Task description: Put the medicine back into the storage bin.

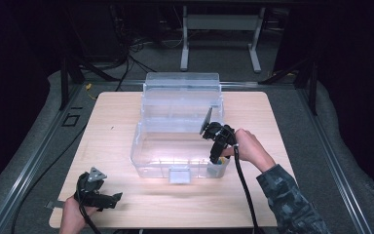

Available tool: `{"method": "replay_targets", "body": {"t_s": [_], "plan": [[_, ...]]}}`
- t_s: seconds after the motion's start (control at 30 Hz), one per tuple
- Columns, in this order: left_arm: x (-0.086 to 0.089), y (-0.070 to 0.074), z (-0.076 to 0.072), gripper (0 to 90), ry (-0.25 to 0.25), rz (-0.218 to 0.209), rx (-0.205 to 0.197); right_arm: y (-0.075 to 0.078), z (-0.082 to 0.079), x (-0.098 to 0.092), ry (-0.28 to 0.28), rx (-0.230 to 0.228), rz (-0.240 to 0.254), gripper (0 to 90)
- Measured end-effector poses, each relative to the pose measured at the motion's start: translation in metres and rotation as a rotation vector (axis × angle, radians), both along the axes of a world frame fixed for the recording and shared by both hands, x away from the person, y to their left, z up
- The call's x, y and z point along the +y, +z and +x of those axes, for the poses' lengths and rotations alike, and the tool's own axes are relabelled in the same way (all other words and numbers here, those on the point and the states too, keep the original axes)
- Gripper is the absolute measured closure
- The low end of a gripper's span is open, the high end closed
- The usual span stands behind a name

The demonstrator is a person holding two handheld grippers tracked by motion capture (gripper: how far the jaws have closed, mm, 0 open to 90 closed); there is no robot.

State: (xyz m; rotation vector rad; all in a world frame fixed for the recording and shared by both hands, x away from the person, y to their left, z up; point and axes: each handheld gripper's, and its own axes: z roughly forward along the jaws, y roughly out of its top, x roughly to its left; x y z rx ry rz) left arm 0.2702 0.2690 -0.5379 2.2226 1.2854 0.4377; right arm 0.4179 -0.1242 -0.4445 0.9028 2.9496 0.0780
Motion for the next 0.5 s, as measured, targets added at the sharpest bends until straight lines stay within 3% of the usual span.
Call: {"method": "replay_targets", "body": {"t_s": [0.23,0.27,0.5], "plan": [[0.002,0.000,0.000,1.6,0.010,-0.024,0.001,0.013,-0.010,-0.014,-0.018,-0.060,0.192,17.3],[0.002,0.001,0.000,1.4,0.011,-0.029,0.000,0.016,-0.013,-0.015,-0.017,-0.085,0.184,16.3],[0.002,0.007,0.000,1.3,0.012,-0.034,-0.024,0.022,-0.036,-0.024,-0.001,-0.159,0.327,13.6]]}}
